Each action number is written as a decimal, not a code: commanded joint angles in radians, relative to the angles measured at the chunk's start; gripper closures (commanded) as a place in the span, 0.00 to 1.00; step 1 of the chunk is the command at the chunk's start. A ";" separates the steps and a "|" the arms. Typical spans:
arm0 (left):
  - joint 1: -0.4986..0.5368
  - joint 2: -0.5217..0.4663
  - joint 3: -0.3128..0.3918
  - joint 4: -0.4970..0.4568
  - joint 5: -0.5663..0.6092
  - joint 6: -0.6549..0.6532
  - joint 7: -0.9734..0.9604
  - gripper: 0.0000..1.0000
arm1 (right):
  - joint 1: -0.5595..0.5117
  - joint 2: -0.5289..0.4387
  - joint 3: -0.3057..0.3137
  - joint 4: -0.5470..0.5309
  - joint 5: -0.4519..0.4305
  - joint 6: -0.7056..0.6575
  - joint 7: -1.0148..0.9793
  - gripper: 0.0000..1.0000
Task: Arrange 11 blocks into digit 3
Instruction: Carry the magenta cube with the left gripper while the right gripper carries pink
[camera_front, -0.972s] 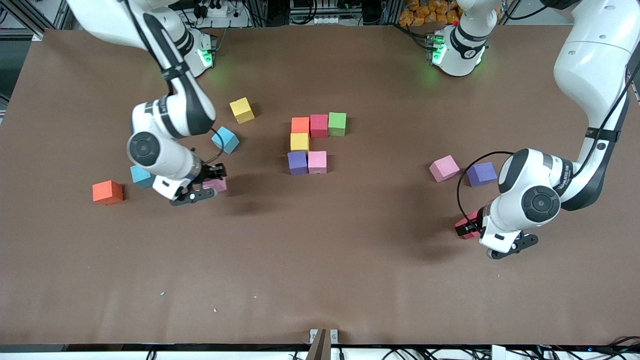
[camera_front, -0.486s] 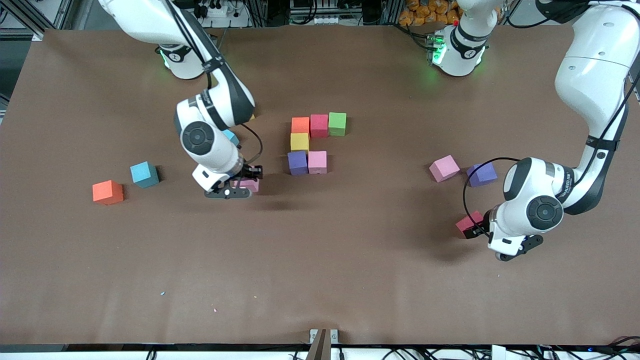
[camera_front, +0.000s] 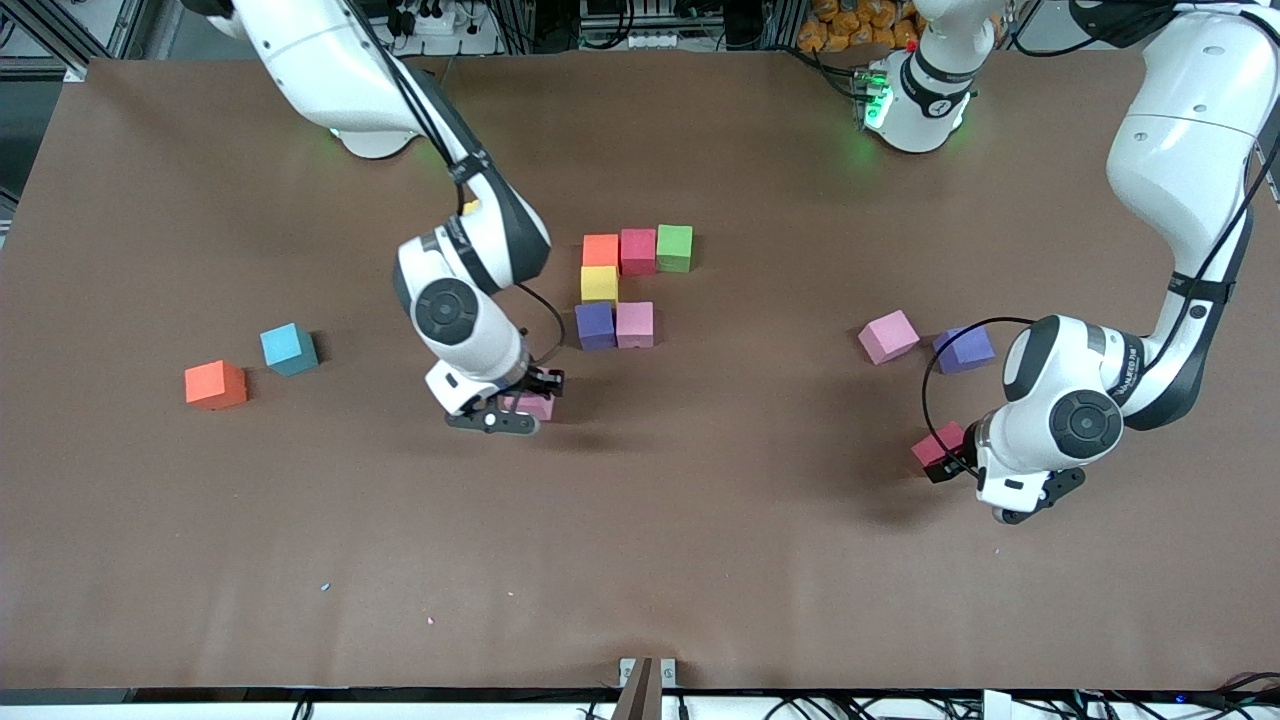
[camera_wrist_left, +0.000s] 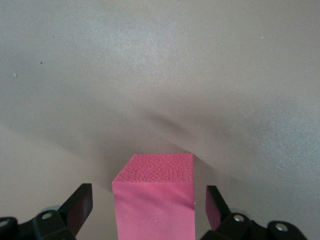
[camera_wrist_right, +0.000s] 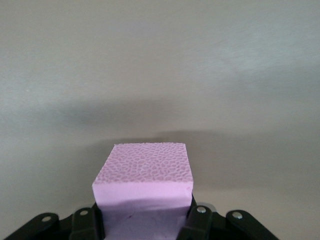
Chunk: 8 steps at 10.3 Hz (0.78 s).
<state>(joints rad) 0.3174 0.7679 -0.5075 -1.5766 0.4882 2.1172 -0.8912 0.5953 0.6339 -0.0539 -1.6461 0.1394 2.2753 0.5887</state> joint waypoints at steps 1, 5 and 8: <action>0.002 0.010 0.001 0.000 0.000 0.014 -0.017 0.27 | 0.021 0.070 -0.007 0.104 0.029 -0.045 0.037 1.00; -0.004 0.022 0.003 0.000 0.012 0.014 -0.025 0.41 | 0.049 0.125 -0.007 0.175 0.057 -0.094 0.040 1.00; -0.009 0.022 0.001 0.000 -0.019 0.014 -0.055 0.89 | 0.075 0.138 -0.007 0.175 0.060 -0.094 0.037 1.00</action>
<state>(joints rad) 0.3162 0.7878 -0.5074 -1.5750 0.4856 2.1237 -0.9110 0.6581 0.7482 -0.0534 -1.5078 0.1766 2.2002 0.6188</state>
